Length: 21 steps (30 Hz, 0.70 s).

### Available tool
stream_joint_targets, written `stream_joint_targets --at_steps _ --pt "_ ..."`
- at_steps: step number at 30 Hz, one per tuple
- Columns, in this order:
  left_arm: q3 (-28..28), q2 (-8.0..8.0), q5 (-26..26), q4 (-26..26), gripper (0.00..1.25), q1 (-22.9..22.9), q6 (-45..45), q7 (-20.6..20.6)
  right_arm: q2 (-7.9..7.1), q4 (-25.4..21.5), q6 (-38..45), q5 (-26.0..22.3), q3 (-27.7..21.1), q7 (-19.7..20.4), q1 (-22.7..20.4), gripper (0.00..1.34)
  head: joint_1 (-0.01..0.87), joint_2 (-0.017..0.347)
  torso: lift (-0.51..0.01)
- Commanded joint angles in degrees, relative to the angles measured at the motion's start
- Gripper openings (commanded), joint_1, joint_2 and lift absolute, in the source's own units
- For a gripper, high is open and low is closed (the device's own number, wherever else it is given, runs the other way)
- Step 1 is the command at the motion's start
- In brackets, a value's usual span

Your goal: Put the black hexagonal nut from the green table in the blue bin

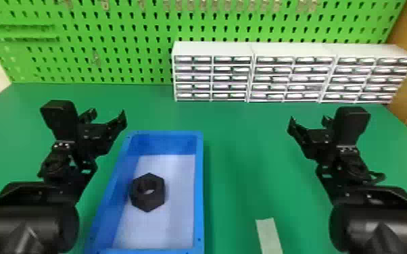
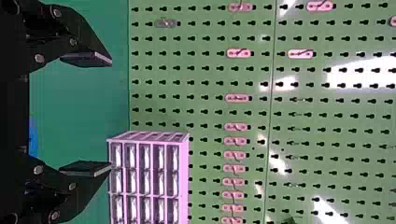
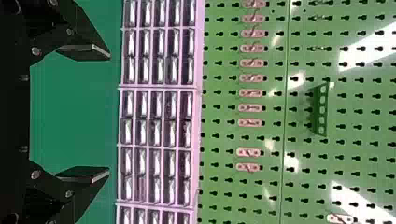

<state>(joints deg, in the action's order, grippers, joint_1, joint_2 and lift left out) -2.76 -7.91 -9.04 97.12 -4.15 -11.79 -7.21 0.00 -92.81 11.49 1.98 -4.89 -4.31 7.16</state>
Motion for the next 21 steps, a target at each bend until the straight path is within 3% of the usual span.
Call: stream_joint_targets --at_steps 1,21 --pt "0.03 0.00 -0.01 0.00 0.79 0.02 0.10 0.00 0.05 0.00 -0.06 0.13 0.14 0.09 -0.04 0.94 0.686 0.052 -0.097" --pt "0.38 0.00 -0.19 0.00 0.79 -0.42 0.63 -0.26 0.05 0.26 -0.50 0.30 1.20 0.26 -0.04 0.94 0.686 0.052 -0.097"
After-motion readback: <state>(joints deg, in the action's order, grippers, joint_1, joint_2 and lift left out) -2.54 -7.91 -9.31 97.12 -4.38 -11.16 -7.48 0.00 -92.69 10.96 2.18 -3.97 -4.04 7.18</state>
